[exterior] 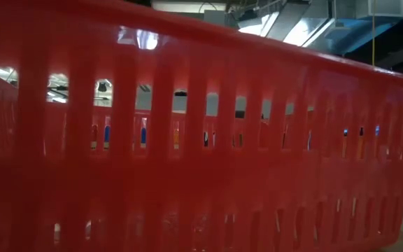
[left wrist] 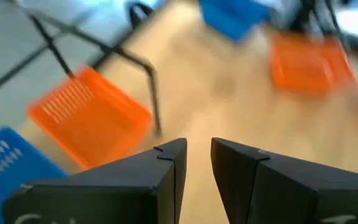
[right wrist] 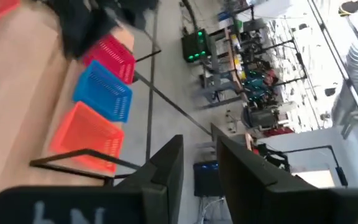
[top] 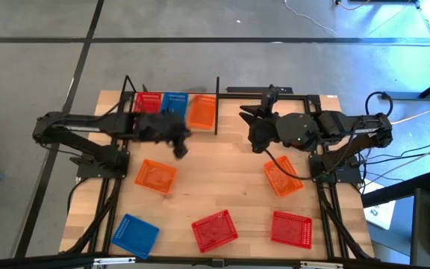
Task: Stack baskets on shelf by color
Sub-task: Stack the left red bin on the red bin on the shelf
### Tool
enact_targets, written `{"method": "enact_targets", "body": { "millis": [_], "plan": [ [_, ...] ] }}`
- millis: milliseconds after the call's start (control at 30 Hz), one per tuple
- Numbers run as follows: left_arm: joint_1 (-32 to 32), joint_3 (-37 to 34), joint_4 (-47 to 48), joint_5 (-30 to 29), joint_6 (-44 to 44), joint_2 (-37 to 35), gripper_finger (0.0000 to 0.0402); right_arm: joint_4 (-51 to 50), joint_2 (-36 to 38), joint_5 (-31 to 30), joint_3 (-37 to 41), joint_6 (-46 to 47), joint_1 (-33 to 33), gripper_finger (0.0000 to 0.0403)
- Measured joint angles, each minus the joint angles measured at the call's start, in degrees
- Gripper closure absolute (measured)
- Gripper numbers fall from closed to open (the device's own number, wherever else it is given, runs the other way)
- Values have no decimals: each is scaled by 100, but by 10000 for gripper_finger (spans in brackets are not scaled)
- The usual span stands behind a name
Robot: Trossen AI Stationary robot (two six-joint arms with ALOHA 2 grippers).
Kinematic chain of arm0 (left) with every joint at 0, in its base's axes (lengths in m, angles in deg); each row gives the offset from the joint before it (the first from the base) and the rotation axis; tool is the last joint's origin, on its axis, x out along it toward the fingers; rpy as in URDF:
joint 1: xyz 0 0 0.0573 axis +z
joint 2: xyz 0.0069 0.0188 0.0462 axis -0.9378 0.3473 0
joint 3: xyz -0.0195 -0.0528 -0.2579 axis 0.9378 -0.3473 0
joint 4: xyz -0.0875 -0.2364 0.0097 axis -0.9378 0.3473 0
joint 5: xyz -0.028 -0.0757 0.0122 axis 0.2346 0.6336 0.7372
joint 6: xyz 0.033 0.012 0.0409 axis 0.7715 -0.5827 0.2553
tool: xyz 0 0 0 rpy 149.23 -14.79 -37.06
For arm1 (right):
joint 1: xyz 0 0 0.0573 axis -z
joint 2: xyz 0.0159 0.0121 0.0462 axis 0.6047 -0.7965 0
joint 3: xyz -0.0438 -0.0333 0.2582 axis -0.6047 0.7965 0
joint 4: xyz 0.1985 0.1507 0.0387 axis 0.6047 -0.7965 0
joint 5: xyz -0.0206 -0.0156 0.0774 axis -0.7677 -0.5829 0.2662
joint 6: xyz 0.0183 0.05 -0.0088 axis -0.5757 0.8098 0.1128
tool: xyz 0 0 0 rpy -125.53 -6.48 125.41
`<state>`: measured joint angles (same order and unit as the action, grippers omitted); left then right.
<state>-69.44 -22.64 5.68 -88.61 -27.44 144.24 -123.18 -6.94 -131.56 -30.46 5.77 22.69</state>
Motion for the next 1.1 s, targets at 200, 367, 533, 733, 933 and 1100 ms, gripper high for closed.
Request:
{"method": "enact_targets", "body": {
  "millis": [200, 367, 533, 733, 933, 1100],
  "plan": [
    [-1220, -10, 1220, 386, -509, -176, 335, -482, 40, 130, 0, 477, -371, 304],
    [-2238, -10, 1980, 462, -1200, -446, 335, -604, 40, 1228, 0, 1908, -767, 304],
    [-3437, -6, 2434, 1103, -1589, -587, 335, -607, -54, 2248, -7, 2948, -1148, 304],
    [-4617, -4, 2559, 1239, -2294, -547, 335, -1121, -386, 3232, -7, 4609, -1467, 304],
    [-5388, -4, 2523, 708, -2988, -537, 335, -1595, -994, 4200, -4, 5566, -1571, 304],
    [-5782, -4, 2525, 540, -3296, -531, 335, -1562, -1521, 4409, -4, 5554, -1540, 304]
  ]
}}
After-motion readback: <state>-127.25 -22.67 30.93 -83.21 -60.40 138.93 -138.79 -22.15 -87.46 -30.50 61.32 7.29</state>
